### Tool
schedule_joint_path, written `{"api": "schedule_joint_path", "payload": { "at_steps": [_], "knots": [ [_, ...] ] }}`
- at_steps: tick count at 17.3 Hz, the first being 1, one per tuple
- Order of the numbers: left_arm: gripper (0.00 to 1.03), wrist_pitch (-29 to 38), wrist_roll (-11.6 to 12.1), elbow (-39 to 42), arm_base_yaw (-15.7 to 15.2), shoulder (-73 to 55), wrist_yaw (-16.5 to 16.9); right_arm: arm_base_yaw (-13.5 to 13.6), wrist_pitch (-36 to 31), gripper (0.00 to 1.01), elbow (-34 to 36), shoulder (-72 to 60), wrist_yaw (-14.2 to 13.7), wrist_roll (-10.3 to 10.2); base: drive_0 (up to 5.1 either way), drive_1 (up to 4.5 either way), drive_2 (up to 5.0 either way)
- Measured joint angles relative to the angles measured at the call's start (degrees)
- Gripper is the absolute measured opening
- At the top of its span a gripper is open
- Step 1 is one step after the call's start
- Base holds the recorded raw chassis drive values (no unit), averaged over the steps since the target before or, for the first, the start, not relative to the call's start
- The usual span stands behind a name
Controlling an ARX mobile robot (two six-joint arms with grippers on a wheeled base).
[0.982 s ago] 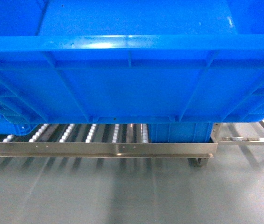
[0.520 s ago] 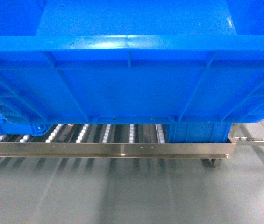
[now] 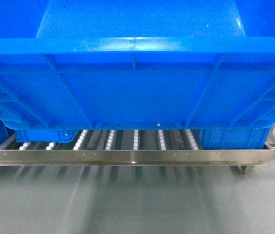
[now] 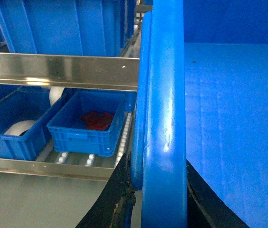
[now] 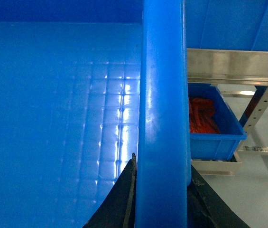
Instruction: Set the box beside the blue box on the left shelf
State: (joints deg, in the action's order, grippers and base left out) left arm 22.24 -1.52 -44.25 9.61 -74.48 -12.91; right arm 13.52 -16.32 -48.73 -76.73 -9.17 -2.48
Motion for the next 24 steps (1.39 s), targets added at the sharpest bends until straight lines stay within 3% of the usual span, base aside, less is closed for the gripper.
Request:
{"api": "schedule_joint_path", "payload": {
  "at_steps": [3, 24],
  "knots": [
    [0.18, 0.1, 0.0, 0.0, 0.0, 0.0, 0.1, 0.0, 0.0, 0.20, 0.0, 0.0, 0.0, 0.0, -5.0, 2.43, 2.4],
    [0.18, 0.4, 0.0, 0.0, -0.4, 0.1, 0.0, 0.6, -0.4, 0.20, 0.0, 0.0, -0.2, 0.0, 0.0, 0.00, 0.0]
  ]
}}
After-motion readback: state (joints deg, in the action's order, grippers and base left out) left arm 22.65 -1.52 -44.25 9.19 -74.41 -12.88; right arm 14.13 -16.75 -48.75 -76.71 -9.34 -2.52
